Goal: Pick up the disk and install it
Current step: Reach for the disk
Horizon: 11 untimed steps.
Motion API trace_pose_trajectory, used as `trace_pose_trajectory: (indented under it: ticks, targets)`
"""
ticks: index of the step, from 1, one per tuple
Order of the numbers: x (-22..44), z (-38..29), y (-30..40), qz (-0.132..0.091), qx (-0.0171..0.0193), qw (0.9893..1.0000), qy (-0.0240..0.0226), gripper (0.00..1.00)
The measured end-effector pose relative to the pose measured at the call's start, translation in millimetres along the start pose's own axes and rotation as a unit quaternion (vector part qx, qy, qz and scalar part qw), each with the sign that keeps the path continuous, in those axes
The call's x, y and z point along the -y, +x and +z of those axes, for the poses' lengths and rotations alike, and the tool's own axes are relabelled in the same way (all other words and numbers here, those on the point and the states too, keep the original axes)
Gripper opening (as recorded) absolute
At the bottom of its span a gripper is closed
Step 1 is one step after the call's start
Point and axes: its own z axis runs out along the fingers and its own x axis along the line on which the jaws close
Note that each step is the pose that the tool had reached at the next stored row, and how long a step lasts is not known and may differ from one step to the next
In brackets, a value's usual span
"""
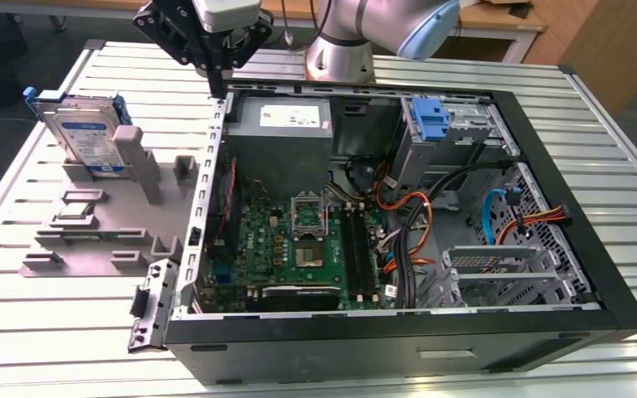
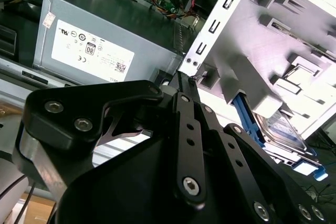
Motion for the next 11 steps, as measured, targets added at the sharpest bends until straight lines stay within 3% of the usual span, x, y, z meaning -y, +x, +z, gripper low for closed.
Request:
trace_pose_trajectory:
  ticks: [11]
  targets:
    - [0.5, -0.2, 6.3, 0.0, 0.0, 1.0, 0.0, 0.1]
